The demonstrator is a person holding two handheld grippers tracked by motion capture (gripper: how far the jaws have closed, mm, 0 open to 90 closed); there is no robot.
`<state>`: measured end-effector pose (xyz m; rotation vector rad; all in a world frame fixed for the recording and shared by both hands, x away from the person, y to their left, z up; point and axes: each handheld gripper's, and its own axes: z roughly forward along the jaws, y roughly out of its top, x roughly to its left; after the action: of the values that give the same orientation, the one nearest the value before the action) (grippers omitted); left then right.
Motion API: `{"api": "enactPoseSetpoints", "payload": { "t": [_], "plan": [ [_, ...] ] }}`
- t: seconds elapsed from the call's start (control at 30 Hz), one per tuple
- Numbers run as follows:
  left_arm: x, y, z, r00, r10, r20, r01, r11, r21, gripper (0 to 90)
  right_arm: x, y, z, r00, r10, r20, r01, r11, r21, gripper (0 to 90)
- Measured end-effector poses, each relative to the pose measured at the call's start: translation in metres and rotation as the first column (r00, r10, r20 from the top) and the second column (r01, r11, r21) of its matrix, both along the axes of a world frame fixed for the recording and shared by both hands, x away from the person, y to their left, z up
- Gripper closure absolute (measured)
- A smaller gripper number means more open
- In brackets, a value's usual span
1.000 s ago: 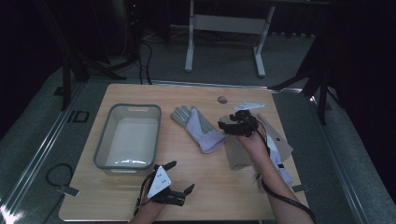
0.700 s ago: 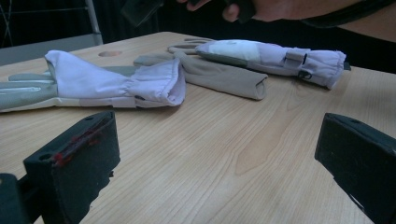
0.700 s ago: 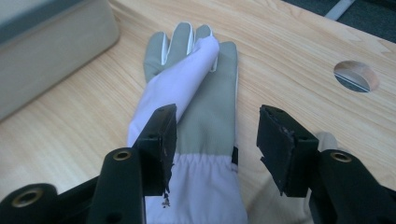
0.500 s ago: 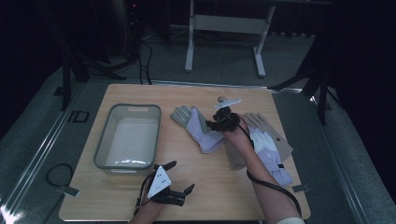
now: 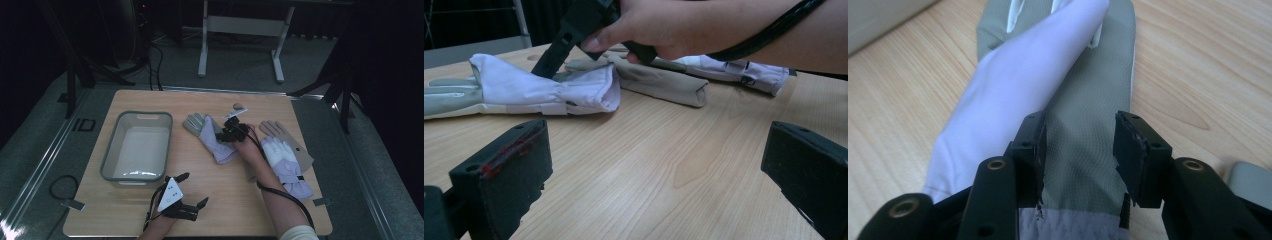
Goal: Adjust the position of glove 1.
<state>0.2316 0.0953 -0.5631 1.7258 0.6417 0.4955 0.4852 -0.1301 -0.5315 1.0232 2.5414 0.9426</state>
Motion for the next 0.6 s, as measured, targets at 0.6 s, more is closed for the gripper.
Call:
{"api": "enactPoseSetpoints", "payload": {
  "t": [0.6],
  "plan": [
    [0.0,-0.001,0.0,1.0,-0.005,-0.002,0.005,1.0,-0.001,0.0,-0.014,0.005,0.0,0.9889,-0.141,-0.046,0.145,0.9853,0.09,88.2]
  ]
}}
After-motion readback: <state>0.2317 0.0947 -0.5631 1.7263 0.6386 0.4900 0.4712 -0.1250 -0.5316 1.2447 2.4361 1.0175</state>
